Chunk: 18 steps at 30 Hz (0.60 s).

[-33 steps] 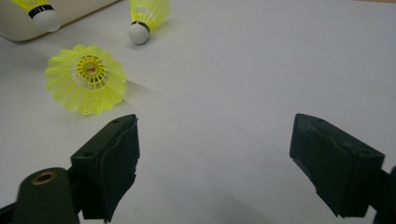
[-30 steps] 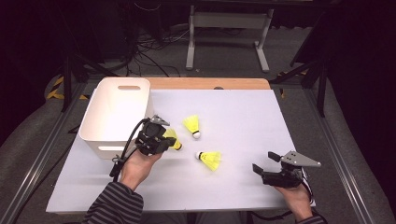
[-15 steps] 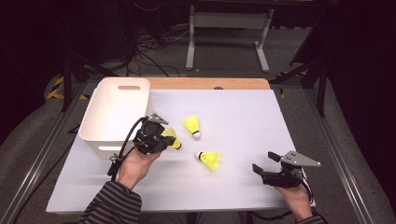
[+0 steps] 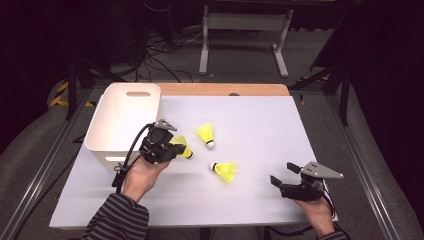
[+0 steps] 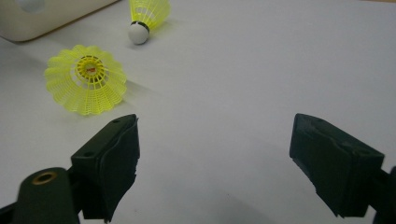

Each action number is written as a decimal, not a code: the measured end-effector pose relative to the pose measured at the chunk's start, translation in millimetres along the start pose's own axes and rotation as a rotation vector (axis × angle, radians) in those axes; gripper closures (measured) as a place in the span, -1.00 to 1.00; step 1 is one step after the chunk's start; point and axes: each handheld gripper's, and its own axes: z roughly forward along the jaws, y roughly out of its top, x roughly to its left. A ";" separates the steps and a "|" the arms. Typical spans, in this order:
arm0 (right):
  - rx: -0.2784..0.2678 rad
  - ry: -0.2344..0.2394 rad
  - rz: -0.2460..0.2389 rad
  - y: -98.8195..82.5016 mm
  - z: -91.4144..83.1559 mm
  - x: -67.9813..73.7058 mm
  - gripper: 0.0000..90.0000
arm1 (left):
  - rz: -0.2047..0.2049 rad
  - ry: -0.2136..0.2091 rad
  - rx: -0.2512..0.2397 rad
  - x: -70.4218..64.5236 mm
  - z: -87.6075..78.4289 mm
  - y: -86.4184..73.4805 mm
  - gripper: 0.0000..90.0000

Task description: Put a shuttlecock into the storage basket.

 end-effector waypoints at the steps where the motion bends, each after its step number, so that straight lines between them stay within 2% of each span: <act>1: 0.000 0.000 0.000 0.0 0.0 0.1 -0.63 | -0.002 0.001 -0.002 -0.1 -0.5 0.2 1.00; 18: -0.001 0.002 0.000 0.0 -0.1 -0.1 -0.63 | -0.003 -0.001 -0.004 1.1 -7.2 2.7 1.00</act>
